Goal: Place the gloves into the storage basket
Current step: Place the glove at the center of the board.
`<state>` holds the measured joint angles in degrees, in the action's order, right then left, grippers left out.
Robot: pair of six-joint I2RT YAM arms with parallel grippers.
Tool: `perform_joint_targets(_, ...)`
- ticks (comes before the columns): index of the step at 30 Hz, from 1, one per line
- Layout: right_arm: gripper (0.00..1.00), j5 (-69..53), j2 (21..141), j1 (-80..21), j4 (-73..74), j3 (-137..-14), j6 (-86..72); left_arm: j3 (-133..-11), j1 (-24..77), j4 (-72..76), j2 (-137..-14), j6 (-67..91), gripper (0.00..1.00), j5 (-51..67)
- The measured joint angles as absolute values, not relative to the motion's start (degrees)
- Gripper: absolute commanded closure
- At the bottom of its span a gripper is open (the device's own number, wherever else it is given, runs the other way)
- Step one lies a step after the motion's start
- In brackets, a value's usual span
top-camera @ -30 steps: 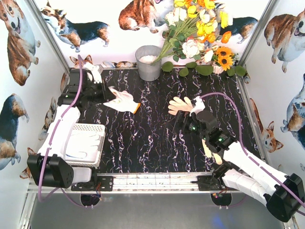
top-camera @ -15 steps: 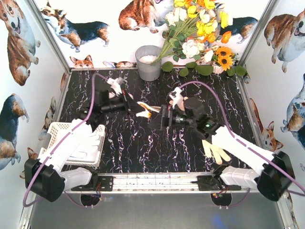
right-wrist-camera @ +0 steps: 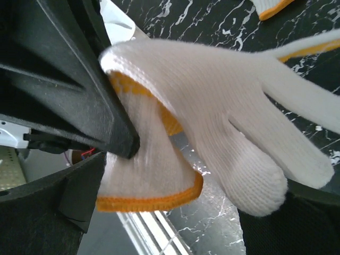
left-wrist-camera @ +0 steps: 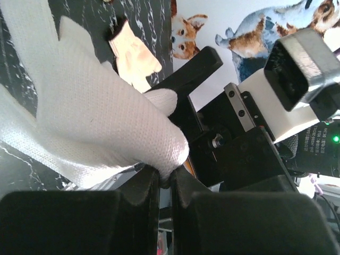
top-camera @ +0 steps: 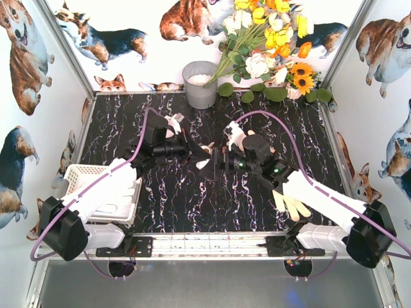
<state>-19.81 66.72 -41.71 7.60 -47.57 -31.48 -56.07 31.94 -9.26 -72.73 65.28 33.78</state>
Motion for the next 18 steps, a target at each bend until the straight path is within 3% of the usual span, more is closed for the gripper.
perform_joint_targets(3,0.00,-19.38,65.28,-40.84,7.25,-46.44,-28.45,-56.05,33.36,-8.38,-73.47,66.26,1.00,34.76)
perform_joint_targets(7,0.12,-20.56,64.20,-39.18,7.05,-45.63,-25.63,-56.05,34.61,-7.55,-73.89,67.13,1.00,36.03)
perform_joint_targets(11,0.34,-23.00,63.79,-38.83,6.42,-45.63,-23.51,-55.92,34.81,-6.79,-73.89,68.07,1.00,36.42)
perform_joint_targets(16,0.73,-25.32,63.72,-38.89,6.35,-45.63,-22.46,-55.33,34.81,-5.50,-73.89,69.60,1.00,35.73)
perform_joint_targets(18,0.78,-26.00,63.55,-38.96,6.50,-45.63,-22.59,-54.96,34.81,-4.91,-73.89,70.15,1.00,35.09)
